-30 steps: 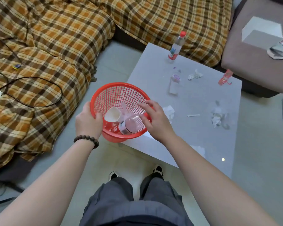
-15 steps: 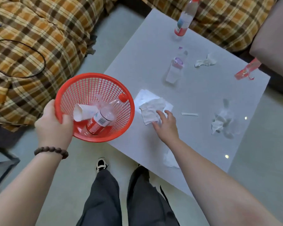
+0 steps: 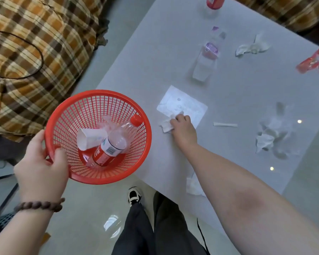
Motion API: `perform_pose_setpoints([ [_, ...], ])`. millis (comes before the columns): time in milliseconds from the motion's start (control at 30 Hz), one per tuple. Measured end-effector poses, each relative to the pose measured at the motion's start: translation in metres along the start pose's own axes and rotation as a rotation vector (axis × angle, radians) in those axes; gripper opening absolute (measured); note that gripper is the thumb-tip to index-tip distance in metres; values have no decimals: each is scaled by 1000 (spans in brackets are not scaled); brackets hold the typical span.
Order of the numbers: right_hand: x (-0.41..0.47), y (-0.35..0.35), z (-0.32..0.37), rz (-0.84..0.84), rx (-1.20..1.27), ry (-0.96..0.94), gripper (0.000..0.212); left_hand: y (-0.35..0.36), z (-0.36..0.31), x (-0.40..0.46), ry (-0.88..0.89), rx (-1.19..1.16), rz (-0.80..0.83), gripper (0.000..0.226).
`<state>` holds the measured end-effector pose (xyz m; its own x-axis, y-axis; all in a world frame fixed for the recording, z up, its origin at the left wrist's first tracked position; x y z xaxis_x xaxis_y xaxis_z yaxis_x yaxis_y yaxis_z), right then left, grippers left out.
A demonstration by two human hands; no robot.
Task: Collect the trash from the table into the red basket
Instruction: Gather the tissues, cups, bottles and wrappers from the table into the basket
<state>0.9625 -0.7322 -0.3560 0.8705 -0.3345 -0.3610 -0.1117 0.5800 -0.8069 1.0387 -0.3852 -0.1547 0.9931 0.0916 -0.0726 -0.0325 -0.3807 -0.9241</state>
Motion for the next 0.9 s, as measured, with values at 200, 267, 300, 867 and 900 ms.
perform_pose_setpoints([
  [200,-22,-64,26,-166,329,59,12,-15,-34,-25,-35,-4,-16,46],
  [267,-42,-99,49,-279,464,2,9,-20,-45,-31,-14,24,-21,45],
  [300,-53,-116,63,-330,519,-40,8,-21,-51,-33,1,31,-18,45],
  [867,-164,-135,129,52,395,-269,63,0,-119,-92,284,-38,192,49],
  [900,-172,-140,123,13,443,-267,60,1,-119,-91,296,-43,204,49],
])
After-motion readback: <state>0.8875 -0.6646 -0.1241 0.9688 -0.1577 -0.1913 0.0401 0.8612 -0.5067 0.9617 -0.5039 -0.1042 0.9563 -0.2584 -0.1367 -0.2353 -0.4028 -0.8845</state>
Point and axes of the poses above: each hand's wrist, its own x-axis towards the middle knuckle, its own y-axis out of the palm, z = x × y, the point moved 8 cm from there along x, towards the middle knuckle, and after that the axes turned 8 degrees about x, right-handed, at the moved point
